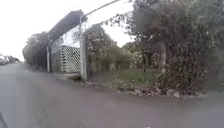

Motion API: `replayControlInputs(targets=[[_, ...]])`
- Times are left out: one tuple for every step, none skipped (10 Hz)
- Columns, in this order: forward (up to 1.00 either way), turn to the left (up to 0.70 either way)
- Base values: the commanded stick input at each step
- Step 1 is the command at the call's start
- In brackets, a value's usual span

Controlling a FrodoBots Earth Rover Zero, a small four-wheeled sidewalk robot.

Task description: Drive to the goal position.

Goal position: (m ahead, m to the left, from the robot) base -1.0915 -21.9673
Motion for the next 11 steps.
replayControlInputs(targets=[[0.0,-0.7],[0.0,-0.7],[0.0,-0.7],[0.0,-0.7],[0.0,-0.7],[0.0,-0.7],[0.0,-0.7],[0.0,-0.7],[0.0,-0.7],[0.0,-0.7],[0.0,-0.7]])
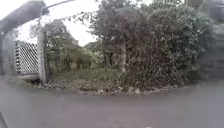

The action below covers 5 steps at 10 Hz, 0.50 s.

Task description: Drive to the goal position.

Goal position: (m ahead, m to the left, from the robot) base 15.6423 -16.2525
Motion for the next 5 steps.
replayControlInputs(targets=[[0.0,-0.7],[0.0,-0.7],[0.0,-0.7],[0.0,-0.7],[0.0,-0.7]])
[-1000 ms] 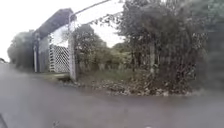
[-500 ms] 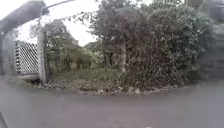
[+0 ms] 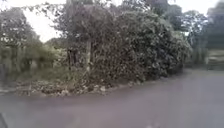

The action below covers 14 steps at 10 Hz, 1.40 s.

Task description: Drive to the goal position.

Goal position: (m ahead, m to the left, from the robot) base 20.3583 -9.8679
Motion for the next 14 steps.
replayControlInputs(targets=[[0.0,-0.7],[0.0,-0.7],[0.34,-0.53],[0.69,-0.35],[0.7,-0.35],[0.7,-0.35],[0.7,-0.35],[0.7,-0.35],[0.7,-0.35],[0.7,-0.35],[0.7,-0.35],[0.7,-0.35],[0.7,-0.35],[0.7,-0.35]])
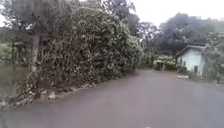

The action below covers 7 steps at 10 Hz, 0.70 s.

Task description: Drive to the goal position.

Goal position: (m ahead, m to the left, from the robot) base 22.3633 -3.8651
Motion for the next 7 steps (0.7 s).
replayControlInputs(targets=[[0.7,-0.35],[0.7,-0.35],[0.7,-0.35],[0.7,-0.35],[0.7,-0.35],[0.7,-0.35],[0.7,-0.35]])
